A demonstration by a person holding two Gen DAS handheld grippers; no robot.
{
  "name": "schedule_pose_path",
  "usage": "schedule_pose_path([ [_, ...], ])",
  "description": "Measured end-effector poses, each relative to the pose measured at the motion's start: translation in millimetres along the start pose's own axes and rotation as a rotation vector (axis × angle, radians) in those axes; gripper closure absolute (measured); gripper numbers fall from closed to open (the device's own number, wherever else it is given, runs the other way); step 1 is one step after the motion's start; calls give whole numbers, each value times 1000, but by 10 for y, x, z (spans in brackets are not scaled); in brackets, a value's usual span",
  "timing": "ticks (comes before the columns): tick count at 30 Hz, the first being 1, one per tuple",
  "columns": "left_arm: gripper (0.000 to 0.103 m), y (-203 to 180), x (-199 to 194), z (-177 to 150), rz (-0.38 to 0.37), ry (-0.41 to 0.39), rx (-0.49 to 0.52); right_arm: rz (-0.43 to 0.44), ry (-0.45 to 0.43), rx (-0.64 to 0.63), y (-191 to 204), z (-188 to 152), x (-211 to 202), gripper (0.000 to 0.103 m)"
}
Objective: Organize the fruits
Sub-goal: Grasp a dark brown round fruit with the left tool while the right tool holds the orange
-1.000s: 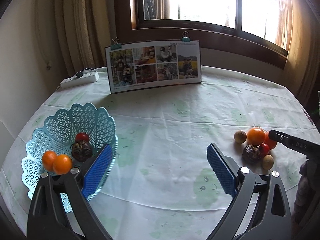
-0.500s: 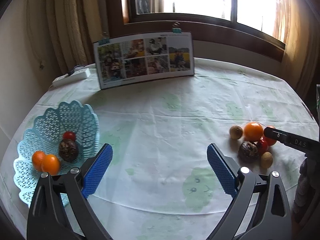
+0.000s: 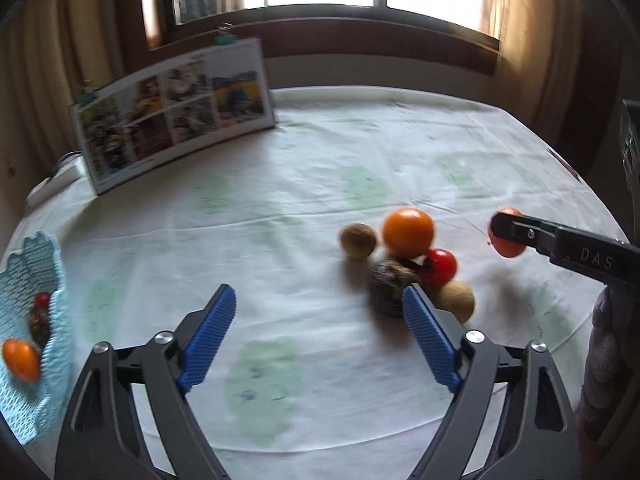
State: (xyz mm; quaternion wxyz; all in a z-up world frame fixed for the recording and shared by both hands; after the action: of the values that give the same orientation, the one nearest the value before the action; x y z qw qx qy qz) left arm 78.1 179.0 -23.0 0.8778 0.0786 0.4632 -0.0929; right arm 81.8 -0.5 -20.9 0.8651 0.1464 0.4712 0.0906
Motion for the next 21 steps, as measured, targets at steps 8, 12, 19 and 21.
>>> schedule_pose_path([
  [8, 21, -159, 153, 0, -17, 38, 41, 14, -4, 14, -40, -7, 4, 64],
  [12, 21, -241, 224, -1, -35, 55, 66, 16, -4, 18, -48, -7, 8, 64],
  [19, 44, -312, 333, 10, -102, 94, 67, 15, -11, 15, -50, -8, -2, 64],
  [21, 55, -318, 322, 11, -121, 94, 66, 14, -12, 12, -45, -8, -9, 64],
])
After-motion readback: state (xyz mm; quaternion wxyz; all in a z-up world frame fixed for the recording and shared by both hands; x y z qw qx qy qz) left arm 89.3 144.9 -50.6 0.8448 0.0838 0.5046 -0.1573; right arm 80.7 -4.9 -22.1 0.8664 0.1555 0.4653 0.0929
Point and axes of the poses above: each gripper's, at about its wrist camera, not at the fingertips, and x roughly the way its jaws point, y to its left, z to its top, the point moved 6 cm from there along x, roughly the way its jaws point, and after that the axes turned 9 degrees about y, right-handed, at the moved point
